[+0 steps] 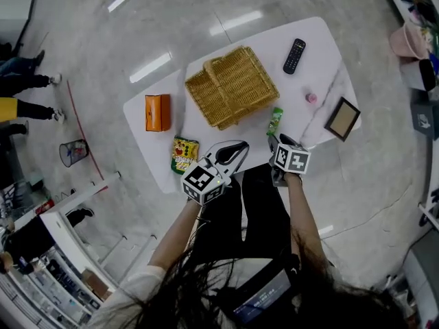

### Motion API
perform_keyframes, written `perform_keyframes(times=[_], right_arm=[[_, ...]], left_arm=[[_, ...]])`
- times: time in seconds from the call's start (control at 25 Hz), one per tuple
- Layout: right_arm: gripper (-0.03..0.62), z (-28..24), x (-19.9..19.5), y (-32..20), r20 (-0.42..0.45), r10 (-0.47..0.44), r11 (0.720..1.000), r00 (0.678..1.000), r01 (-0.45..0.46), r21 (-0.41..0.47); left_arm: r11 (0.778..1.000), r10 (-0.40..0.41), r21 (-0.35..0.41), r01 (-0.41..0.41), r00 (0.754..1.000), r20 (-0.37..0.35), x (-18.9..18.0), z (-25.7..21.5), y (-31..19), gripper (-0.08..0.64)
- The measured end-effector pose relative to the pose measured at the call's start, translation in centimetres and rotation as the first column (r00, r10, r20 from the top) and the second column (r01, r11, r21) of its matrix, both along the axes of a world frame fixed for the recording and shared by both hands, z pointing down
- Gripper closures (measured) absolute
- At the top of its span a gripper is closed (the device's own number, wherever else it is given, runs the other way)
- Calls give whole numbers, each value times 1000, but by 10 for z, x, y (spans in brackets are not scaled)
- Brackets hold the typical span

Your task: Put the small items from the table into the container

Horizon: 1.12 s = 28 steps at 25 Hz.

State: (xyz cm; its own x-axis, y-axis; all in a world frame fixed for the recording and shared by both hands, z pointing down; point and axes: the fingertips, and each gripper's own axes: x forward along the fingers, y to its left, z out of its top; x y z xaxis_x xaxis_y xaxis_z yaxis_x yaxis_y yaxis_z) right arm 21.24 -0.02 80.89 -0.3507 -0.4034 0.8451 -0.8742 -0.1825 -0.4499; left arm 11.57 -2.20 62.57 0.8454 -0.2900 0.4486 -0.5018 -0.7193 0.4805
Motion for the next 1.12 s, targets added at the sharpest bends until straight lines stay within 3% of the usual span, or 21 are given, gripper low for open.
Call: perform_keyframes(times=[0.52, 0.72, 0.88, 1.12], right_arm=[[449, 52, -4, -10, -192, -52, 992, 980, 29, -119], [494, 48, 0, -6, -187, -57, 992, 981, 33, -126], [499, 27, 8, -10, -164, -35, 997, 986, 22, -80], [500, -23, 13, -20, -146, -106, 993, 984, 112, 30]], left_arm=[[997, -58, -53, 60, 998, 32, -31, 18, 6, 546], [996, -75, -52, 76, 997, 27, -32, 14, 6, 546], [997, -69, -37, 70, 998, 12, -27, 5, 5, 546], [997, -74, -17, 74, 997, 0, -26, -9, -1, 546]])
